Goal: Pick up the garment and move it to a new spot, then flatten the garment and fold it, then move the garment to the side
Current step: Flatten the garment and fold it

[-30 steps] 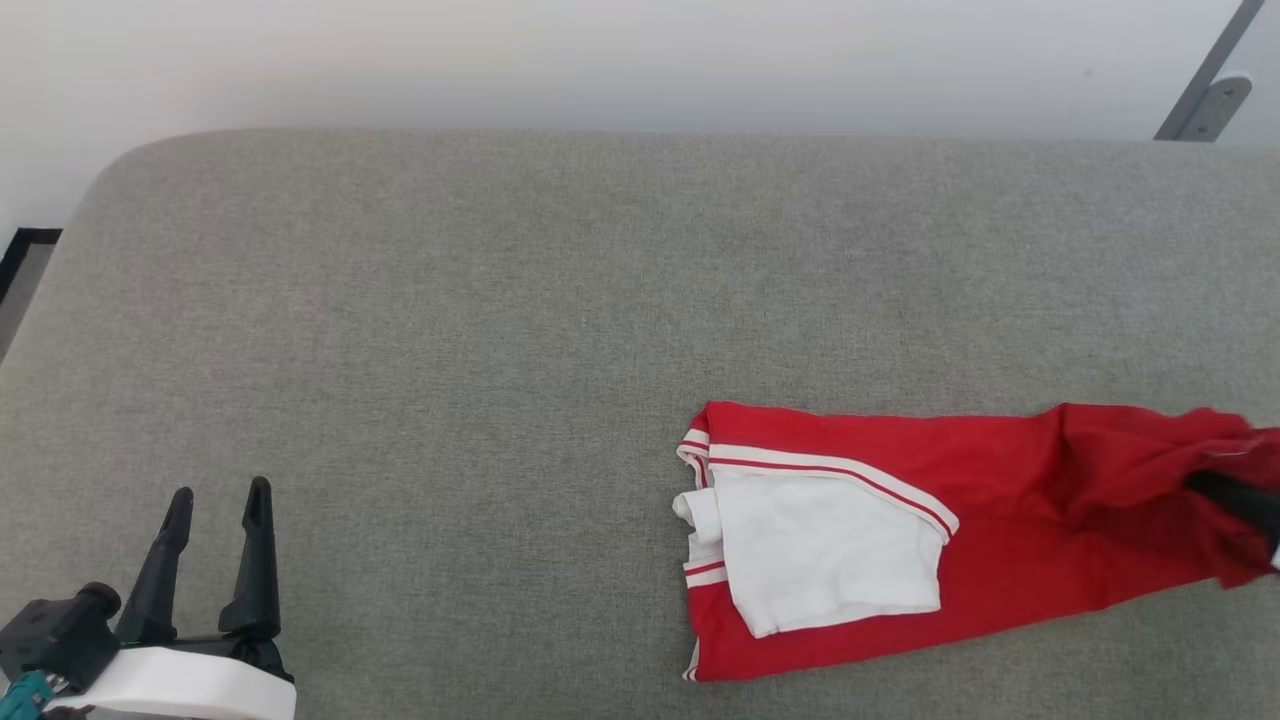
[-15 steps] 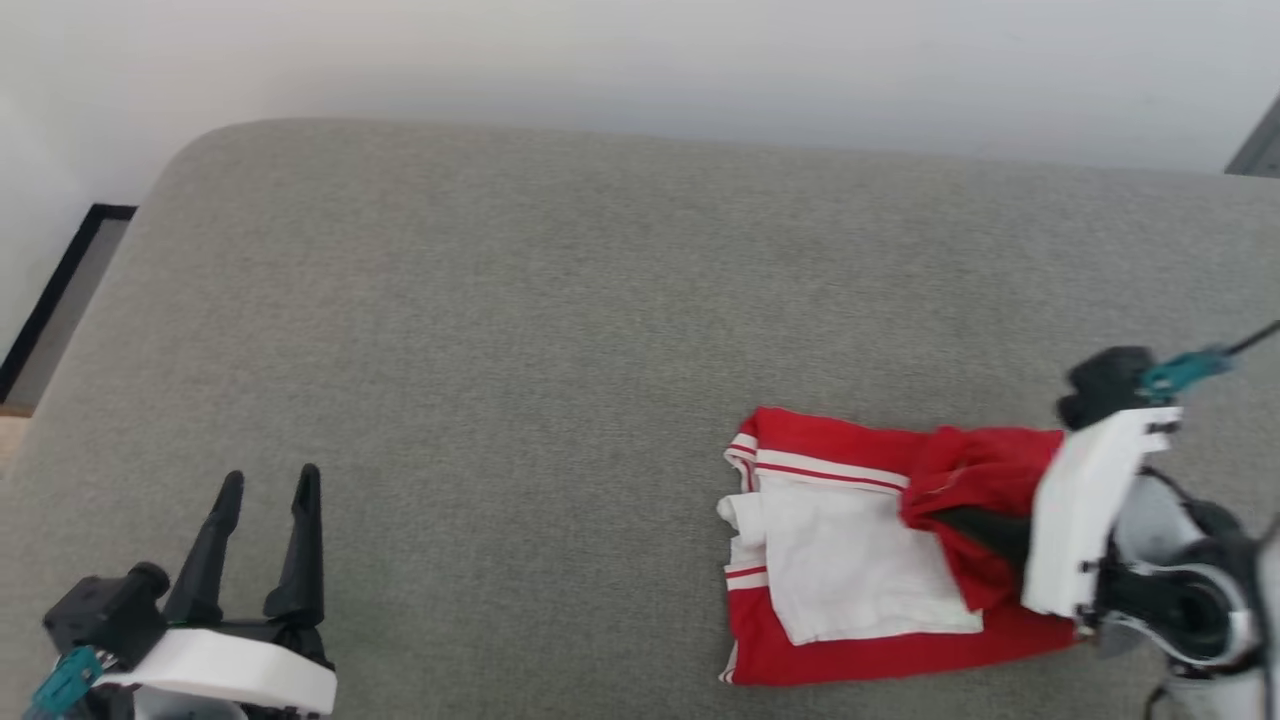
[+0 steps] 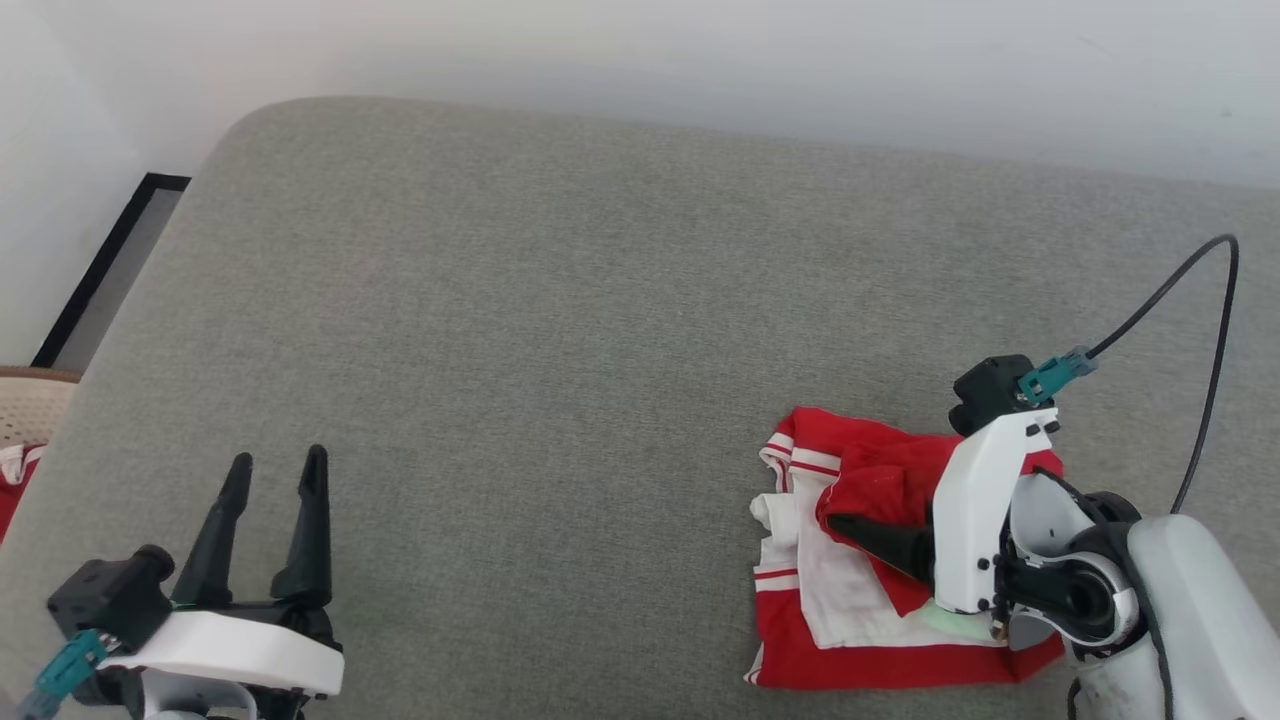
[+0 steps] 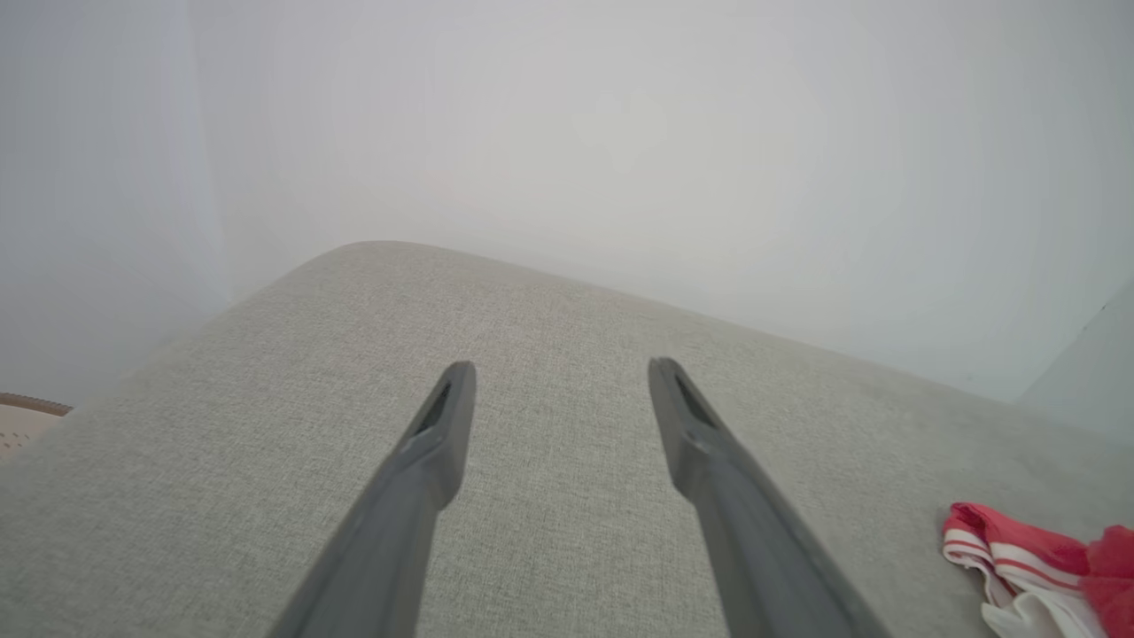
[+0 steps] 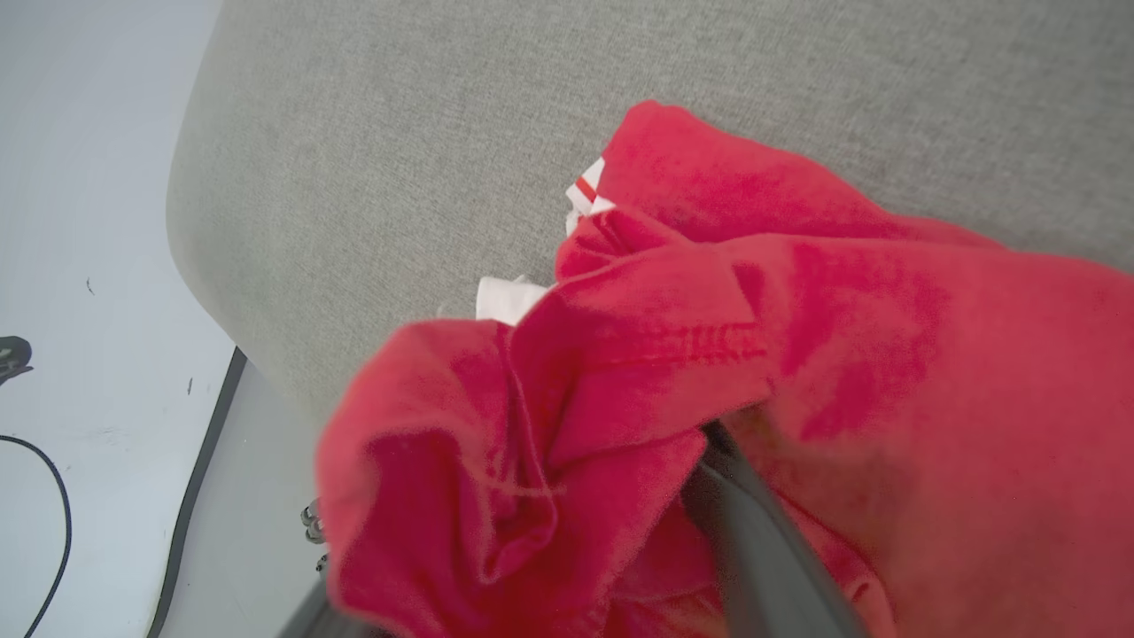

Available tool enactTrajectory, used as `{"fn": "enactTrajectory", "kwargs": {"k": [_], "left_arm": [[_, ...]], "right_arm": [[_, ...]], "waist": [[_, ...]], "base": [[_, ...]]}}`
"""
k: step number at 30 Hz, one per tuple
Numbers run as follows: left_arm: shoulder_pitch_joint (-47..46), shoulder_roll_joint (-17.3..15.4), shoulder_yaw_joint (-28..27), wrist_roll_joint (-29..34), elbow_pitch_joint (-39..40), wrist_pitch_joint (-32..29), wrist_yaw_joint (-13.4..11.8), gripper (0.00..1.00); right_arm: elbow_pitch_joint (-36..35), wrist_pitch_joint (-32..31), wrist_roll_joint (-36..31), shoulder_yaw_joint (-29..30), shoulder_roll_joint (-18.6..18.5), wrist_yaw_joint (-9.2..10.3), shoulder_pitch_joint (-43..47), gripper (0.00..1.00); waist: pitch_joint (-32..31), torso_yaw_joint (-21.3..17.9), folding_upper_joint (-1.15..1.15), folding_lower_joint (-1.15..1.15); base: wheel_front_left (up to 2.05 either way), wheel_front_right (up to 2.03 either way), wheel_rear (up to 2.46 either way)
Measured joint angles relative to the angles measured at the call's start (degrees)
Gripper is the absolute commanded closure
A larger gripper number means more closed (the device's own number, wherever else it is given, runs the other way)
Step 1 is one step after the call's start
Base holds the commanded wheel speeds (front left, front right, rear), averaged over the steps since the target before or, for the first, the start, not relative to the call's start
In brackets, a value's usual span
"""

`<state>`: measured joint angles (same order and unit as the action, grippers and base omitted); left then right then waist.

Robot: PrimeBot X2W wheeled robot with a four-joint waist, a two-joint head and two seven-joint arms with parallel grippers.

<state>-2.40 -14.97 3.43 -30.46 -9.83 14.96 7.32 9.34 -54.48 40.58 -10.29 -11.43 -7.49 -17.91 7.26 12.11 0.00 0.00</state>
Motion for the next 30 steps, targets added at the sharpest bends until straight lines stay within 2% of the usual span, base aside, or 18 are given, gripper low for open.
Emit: {"fn": "enactTrajectory", "kwargs": {"k": [7,13,20,30], "left_arm": [[0.4,-0.1,-2.5,-0.4,1.0,0.0,0.0,0.0],[1.1,-0.6,-4.7,-0.2,1.5,0.0,0.0,0.0],[1.9,-1.0,-6.4,0.5,1.9,0.0,0.0,0.0],[4.4,-1.3,-7.8,2.5,2.9,0.0,0.0,0.0]], "right_arm": [[-7.5,0.8,4.6,1.6,-2.3,0.0,0.2,0.0],[-14.0,5.8,3.5,6.1,-4.3,0.0,2.3,0.0],[-16.0,17.6,0.6,9.7,-5.3,0.0,5.7,0.0],[-12.2,38.9,-4.3,9.7,-8.1,0.0,10.6,0.0]], "waist": [[-0.1,-2.5,0.0,0.0],[-0.3,-5.4,0.0,0.0],[-1.0,-9.0,0.0,0.0],[-3.8,-12.5,0.0,0.0]], "base": [[0.0,0.0,0.0],[0.0,0.0,0.0],[0.0,0.0,0.0],[0.0,0.0,0.0]]}}
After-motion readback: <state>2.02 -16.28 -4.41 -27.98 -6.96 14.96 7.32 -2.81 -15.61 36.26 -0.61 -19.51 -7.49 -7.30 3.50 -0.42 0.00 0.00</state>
